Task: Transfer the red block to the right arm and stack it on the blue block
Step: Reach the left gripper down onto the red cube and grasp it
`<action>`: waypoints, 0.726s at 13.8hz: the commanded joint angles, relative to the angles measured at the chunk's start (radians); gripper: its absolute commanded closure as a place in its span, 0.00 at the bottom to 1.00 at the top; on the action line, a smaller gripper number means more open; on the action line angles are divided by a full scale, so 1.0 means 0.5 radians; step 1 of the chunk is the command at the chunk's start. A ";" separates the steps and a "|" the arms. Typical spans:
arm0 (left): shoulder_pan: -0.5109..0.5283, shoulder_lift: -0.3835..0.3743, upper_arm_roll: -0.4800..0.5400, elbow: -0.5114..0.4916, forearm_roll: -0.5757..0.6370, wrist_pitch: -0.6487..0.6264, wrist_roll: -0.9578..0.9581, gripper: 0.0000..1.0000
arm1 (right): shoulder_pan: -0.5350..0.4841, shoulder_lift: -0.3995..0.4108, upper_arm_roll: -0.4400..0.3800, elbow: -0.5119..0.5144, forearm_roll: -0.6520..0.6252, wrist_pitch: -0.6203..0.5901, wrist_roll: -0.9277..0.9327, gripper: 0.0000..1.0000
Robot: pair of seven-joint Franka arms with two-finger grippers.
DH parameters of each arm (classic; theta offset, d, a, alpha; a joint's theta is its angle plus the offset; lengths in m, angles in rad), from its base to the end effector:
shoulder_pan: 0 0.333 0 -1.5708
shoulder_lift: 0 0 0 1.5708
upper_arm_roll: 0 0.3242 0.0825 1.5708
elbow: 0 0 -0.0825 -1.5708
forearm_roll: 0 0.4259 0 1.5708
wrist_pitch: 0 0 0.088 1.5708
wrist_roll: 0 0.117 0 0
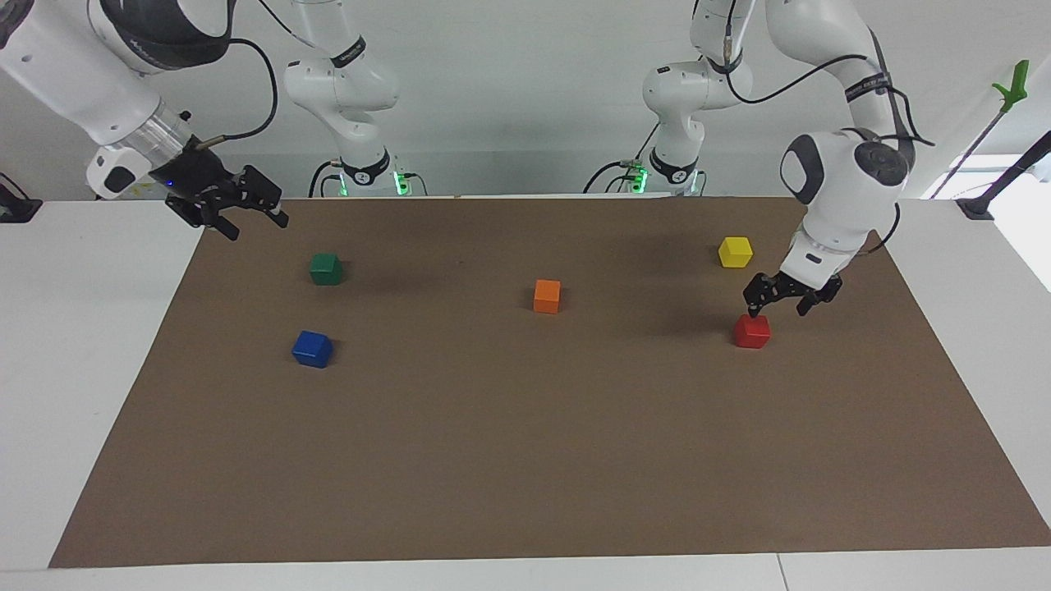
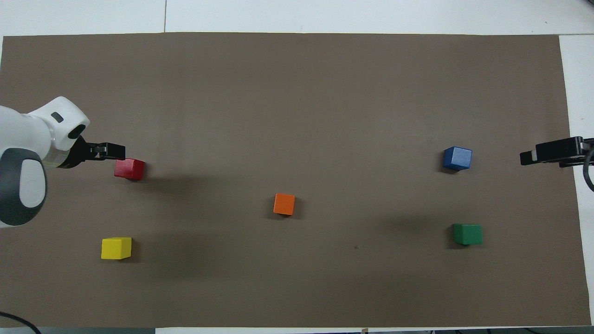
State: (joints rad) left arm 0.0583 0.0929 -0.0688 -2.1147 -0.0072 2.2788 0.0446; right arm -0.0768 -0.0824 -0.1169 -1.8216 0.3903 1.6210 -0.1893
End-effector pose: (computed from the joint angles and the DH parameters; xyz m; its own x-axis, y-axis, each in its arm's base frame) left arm 0.5998 -0.0062 0.3509 0.9962 -0.0496 0.0718 -0.0504 -0.9987 0.0090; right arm 0.5617 -0.0685 0.5547 0.9982 -0.0367 -0.0480 -0.0529 -0.9150 -0.4001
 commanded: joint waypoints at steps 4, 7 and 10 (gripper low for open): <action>0.021 0.118 0.009 -0.225 -0.019 0.351 0.126 0.00 | -0.119 -0.059 0.019 -0.455 0.832 0.127 -0.381 0.00; 0.012 0.127 0.006 -0.256 -0.019 0.357 0.107 0.08 | -0.147 -0.047 0.019 -0.642 1.228 0.099 -0.646 0.00; 0.018 0.146 0.000 -0.131 -0.044 0.177 -0.100 1.00 | -0.110 -0.047 0.022 -0.823 1.681 0.028 -0.753 0.00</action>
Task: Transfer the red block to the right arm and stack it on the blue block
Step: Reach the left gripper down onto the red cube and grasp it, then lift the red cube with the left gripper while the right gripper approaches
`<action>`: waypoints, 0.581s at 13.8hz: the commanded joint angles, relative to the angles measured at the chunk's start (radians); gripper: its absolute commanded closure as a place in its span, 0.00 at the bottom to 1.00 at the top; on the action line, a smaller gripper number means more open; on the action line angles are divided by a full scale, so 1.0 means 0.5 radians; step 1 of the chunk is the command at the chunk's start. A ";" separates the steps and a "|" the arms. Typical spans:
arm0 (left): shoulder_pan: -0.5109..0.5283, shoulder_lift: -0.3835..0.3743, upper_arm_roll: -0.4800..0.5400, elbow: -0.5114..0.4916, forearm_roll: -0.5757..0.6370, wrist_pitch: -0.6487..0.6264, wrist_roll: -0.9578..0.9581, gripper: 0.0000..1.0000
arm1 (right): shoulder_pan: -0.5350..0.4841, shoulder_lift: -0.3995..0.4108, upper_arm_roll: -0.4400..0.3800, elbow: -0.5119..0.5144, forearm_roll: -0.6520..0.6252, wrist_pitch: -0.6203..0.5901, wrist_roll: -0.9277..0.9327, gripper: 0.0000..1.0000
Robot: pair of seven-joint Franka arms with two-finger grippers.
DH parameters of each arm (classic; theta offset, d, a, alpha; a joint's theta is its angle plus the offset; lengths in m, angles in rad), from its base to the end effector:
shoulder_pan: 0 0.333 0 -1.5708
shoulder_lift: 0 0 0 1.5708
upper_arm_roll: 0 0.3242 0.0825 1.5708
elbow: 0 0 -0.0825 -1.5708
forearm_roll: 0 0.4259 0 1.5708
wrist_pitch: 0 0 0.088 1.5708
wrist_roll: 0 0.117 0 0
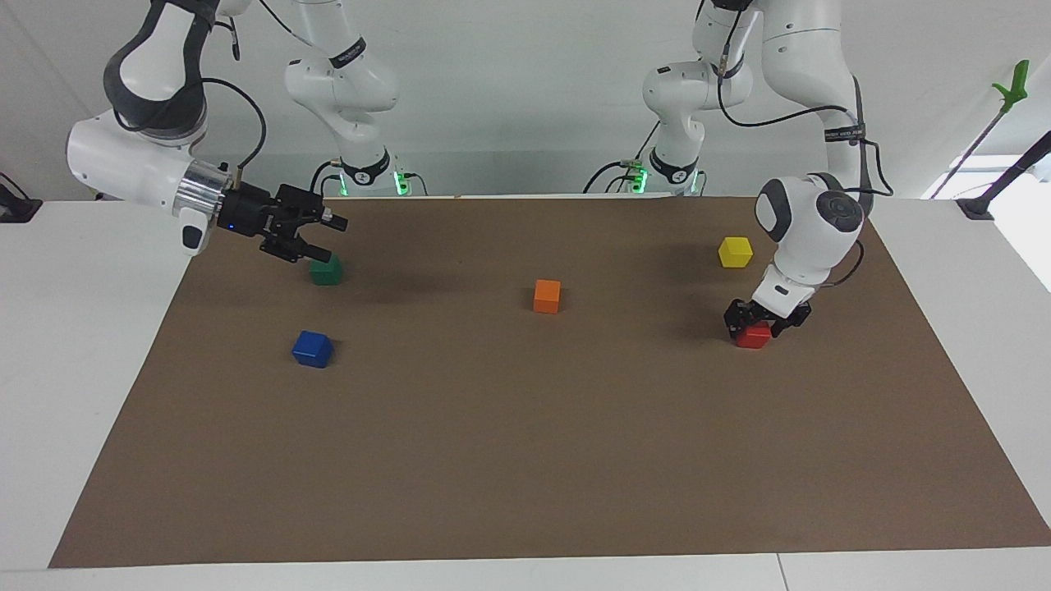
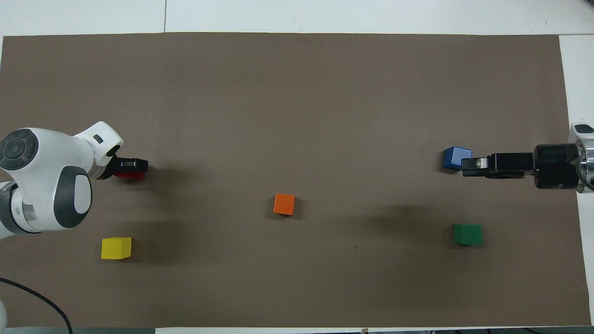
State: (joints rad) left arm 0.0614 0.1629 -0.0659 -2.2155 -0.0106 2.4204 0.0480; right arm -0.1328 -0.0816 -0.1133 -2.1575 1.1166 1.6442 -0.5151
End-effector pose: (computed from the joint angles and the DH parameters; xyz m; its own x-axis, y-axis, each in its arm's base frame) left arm 0.5808 -0.0028 0.2758 0.9981 -0.0432 0.0430 -0.0439 -0.9989 0.0160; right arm 0.5374 -0.0337 0.4406 0.9963 -0.0861 -0.0071 -0.0418 -0.4080 -0.9120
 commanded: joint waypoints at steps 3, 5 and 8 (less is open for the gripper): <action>-0.043 -0.007 -0.015 0.579 -0.165 -0.810 -0.579 1.00 | 0.133 -0.002 0.018 -0.262 0.597 -0.131 -0.276 0.00; -0.132 -0.065 -0.018 0.871 -0.200 -1.222 -0.868 1.00 | 0.265 -0.005 0.018 -0.363 0.889 -0.174 -0.295 0.00; -0.181 -0.212 -0.116 1.123 -0.374 -1.533 -1.358 1.00 | 0.458 -0.033 0.018 -0.471 1.315 -0.248 -0.304 0.00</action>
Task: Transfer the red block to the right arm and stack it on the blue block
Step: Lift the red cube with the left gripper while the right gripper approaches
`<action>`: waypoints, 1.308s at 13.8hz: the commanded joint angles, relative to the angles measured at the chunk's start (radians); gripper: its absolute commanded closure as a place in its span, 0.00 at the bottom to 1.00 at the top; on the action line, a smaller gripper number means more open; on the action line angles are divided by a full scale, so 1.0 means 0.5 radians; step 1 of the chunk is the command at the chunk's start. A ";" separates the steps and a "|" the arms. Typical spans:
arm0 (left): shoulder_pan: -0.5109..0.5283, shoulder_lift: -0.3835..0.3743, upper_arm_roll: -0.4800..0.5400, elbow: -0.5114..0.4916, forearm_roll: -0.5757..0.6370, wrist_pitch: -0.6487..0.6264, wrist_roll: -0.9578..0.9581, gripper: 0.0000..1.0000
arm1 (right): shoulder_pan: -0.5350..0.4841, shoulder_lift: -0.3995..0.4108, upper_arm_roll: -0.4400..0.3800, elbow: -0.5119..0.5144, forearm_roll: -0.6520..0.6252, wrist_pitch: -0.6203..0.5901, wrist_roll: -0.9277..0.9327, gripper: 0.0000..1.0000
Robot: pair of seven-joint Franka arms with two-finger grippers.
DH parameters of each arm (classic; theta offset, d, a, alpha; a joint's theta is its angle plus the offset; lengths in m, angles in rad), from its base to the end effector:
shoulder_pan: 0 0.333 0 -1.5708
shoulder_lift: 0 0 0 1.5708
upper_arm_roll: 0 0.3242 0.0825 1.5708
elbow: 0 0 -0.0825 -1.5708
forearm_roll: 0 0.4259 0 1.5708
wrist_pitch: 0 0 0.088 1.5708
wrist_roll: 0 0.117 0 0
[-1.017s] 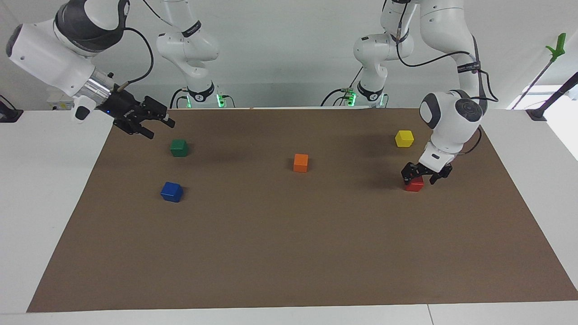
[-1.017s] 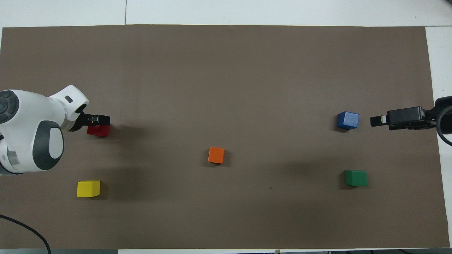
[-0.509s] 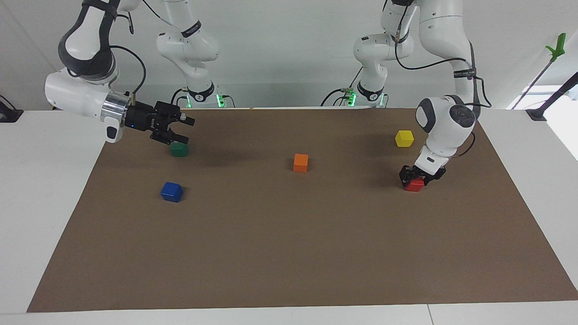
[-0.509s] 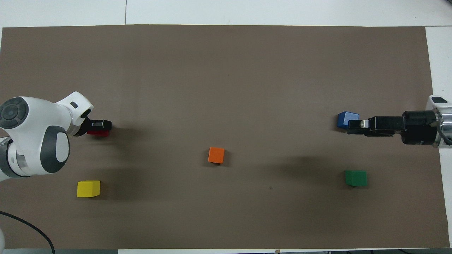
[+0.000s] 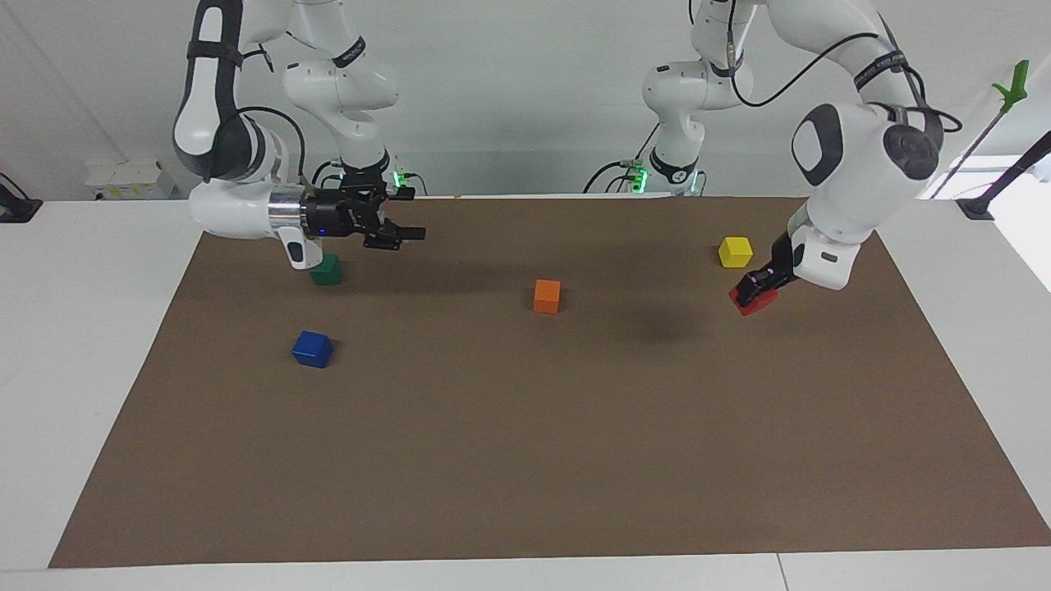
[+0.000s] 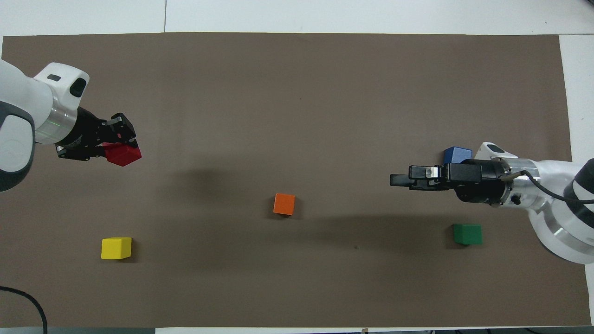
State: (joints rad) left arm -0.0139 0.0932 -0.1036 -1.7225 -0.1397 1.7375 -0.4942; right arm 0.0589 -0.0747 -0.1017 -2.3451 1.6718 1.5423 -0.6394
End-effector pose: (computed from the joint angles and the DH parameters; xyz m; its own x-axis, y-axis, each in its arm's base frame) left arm 0.6185 -0.0852 0.5028 0.9125 0.3848 -0.1385 0.3985 -0.9128 0.0897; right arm 0.5142 0.0965 0.4068 0.9950 -0.0793 -0.0612 -0.0525 0.1077 -0.9928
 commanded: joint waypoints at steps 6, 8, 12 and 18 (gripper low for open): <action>-0.049 -0.155 -0.614 0.365 -0.288 -0.330 -1.863 1.00 | 0.299 0.265 -0.005 -0.206 0.804 -0.773 -0.270 0.00; -0.052 -0.186 -0.780 0.313 -0.300 -0.272 -2.310 1.00 | 0.373 0.412 -0.002 -0.206 0.942 -1.009 -0.319 0.00; -0.092 -0.238 -0.836 0.209 -0.313 -0.153 -2.748 1.00 | 0.563 0.649 0.004 -0.200 1.193 -1.326 -0.439 0.00; -0.092 -0.266 -0.833 0.132 -0.399 -0.063 -2.984 1.00 | 0.756 0.925 0.013 -0.090 1.372 -1.489 -0.528 0.00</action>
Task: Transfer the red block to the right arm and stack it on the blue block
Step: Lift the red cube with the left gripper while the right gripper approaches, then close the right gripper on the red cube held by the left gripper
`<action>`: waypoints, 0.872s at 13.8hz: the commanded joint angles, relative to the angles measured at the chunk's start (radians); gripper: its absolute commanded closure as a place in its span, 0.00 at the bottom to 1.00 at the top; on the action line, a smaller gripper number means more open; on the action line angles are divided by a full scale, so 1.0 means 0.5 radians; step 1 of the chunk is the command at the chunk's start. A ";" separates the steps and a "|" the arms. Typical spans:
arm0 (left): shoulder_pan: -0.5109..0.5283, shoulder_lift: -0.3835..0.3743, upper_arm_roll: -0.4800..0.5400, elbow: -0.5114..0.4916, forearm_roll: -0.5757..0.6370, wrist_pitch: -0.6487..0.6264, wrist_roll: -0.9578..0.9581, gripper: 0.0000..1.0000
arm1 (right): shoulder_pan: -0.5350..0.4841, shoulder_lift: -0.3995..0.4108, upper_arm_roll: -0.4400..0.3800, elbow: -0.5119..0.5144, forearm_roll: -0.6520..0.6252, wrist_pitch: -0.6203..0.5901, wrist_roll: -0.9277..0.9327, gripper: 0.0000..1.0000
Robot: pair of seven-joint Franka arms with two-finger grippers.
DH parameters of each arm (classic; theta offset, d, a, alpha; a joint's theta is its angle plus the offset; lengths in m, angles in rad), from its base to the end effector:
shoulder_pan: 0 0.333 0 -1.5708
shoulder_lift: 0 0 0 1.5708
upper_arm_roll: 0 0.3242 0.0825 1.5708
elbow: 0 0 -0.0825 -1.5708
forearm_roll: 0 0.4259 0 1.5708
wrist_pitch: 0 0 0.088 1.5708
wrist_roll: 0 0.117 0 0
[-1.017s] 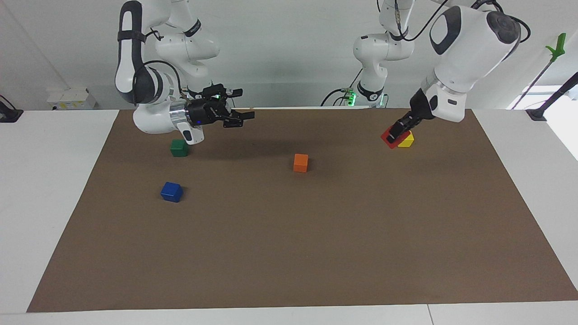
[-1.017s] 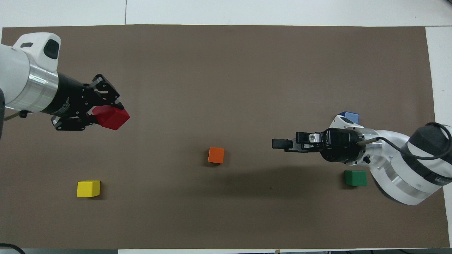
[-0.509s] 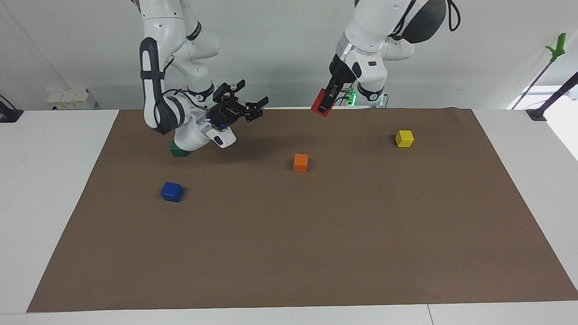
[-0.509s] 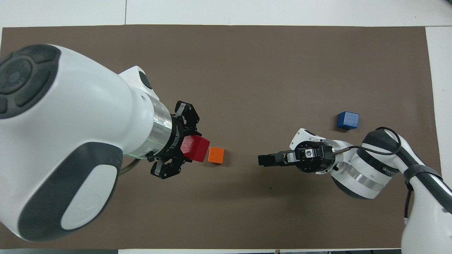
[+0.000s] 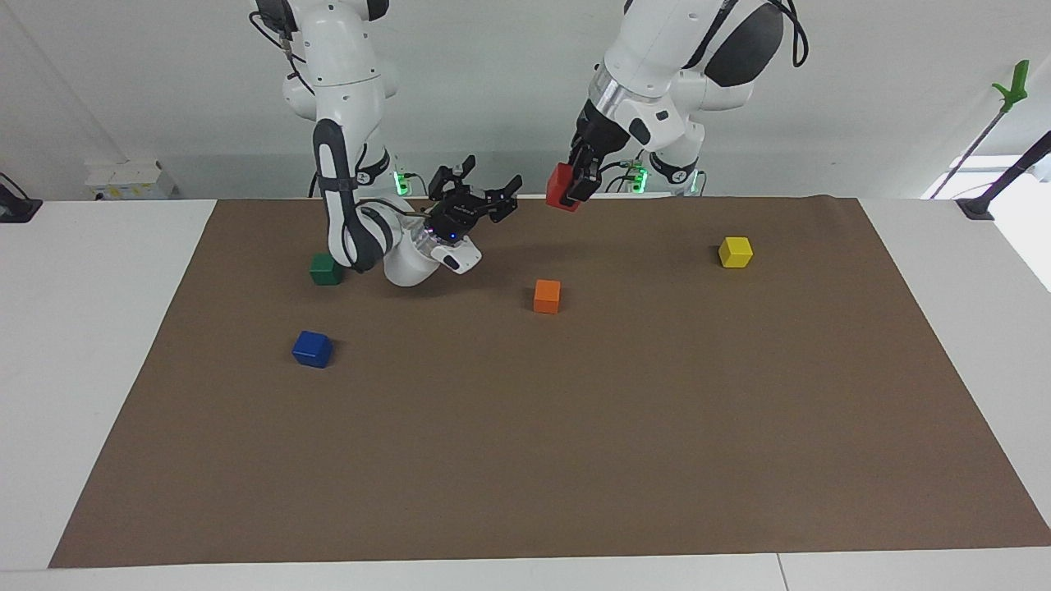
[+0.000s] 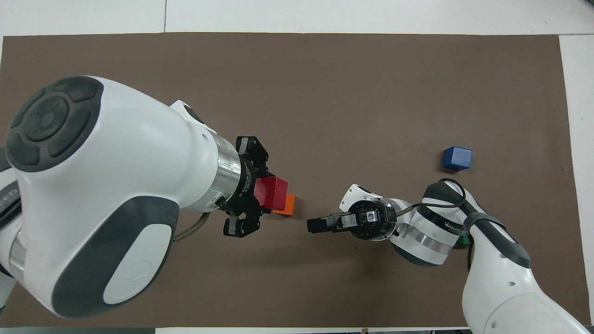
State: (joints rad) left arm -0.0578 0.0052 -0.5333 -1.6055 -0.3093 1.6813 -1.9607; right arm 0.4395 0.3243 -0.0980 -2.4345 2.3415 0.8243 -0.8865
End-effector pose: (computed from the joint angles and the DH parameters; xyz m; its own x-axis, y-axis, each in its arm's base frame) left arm 0.4881 -0.3657 0.6173 0.1595 0.9377 -0.3087 0.9811 -0.1852 -0.0556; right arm 0.4405 0.2691 0.2989 0.9890 0.1071 -0.1024 -0.1470 0.7975 -0.5851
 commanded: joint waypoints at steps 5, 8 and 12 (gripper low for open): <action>-0.007 -0.161 0.027 -0.219 -0.139 0.129 -0.100 1.00 | 0.045 0.290 0.030 0.215 0.063 -0.069 -0.129 0.00; -0.065 -0.204 0.023 -0.338 -0.148 0.303 -0.193 1.00 | 0.100 0.299 0.061 0.279 0.216 -0.011 -0.129 0.00; -0.108 -0.237 0.023 -0.409 -0.155 0.396 -0.254 1.00 | 0.130 0.306 0.061 0.316 0.269 0.054 -0.144 0.00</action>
State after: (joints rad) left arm -0.0989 -0.0692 -0.5363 -1.7656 -0.3615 1.8515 -2.0671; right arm 0.5026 0.4667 -0.0737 -2.2919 2.4549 0.8356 -0.9355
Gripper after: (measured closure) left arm 0.458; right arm 0.000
